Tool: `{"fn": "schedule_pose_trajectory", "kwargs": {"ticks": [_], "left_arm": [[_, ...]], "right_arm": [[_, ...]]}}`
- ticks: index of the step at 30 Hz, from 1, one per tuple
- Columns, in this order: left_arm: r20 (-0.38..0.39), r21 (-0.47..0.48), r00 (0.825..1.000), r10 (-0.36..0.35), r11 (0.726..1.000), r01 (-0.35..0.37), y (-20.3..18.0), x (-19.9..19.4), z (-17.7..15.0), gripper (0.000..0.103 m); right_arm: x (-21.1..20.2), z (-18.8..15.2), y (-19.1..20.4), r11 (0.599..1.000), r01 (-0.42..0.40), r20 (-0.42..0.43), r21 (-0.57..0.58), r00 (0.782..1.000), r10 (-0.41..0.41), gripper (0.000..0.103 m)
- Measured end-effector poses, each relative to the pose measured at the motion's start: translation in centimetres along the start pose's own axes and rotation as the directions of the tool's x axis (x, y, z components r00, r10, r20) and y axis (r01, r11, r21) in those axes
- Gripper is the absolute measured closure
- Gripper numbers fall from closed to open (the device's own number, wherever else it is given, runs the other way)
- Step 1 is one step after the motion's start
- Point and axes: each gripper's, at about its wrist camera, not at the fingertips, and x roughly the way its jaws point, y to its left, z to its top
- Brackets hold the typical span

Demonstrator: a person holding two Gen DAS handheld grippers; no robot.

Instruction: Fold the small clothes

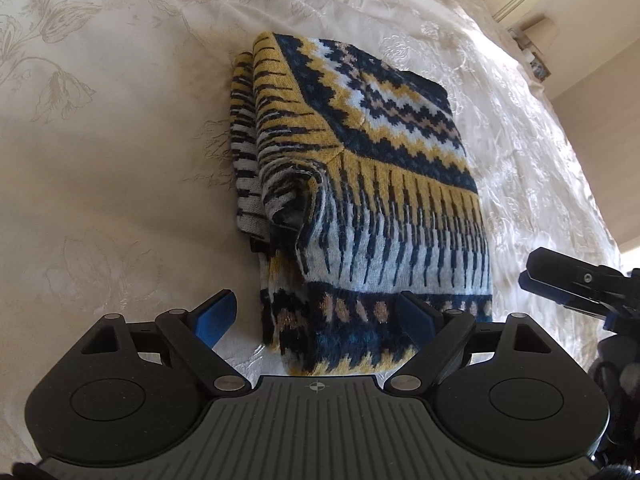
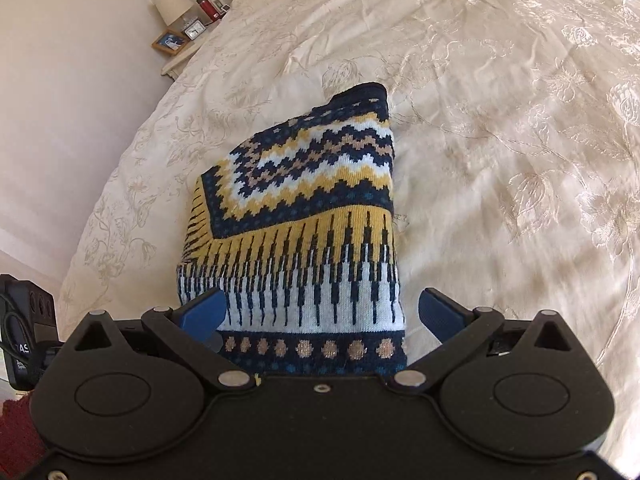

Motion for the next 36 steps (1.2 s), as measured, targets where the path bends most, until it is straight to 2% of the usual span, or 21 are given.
{"fn": "schedule_pose_trajectory", "kwargs": {"ticks": [8, 14, 17, 21, 30, 36], "left_arm": [[-0.034, -0.036, 0.998, -0.043, 0.998, 0.042, -0.2, 2.3, 0.8, 0.016], [-0.06, -0.063, 0.996, -0.06, 0.996, 0.056, 0.3, 3.4, 1.1, 0.013], [-0.072, -0.076, 0.994, -0.08, 0.994, 0.075, 0.6, 3.9, 1.4, 0.008], [-0.081, -0.087, 0.991, -0.103, 0.992, 0.096, 0.8, 4.4, 1.6, 0.007], [-0.075, -0.161, 0.98, -0.186, 0.972, 0.172, 2.7, 4.5, 1.7, 0.007], [-0.093, -0.208, 0.975, -0.203, 0.961, 0.181, 3.3, 4.2, 2.1, 0.008]], "right_arm": [[2.3, 3.7, -1.8, 0.999, -0.015, -0.027, 0.037, 1.0, 0.016, 0.0], [5.2, 6.9, -2.9, 0.996, -0.044, -0.071, 0.073, 0.996, 0.049, 0.0], [7.0, 8.0, -3.2, 0.994, -0.058, -0.097, 0.089, 0.993, 0.066, 0.0], [9.2, 8.9, -3.6, 0.992, -0.074, -0.132, 0.103, 0.987, 0.088, 0.0], [12.9, 9.4, -4.8, 0.966, -0.169, -0.168, 0.194, 0.965, 0.203, 0.0], [13.0, 9.0, -6.3, 0.928, -0.257, -0.152, 0.269, 0.94, 0.305, 0.0]]}}
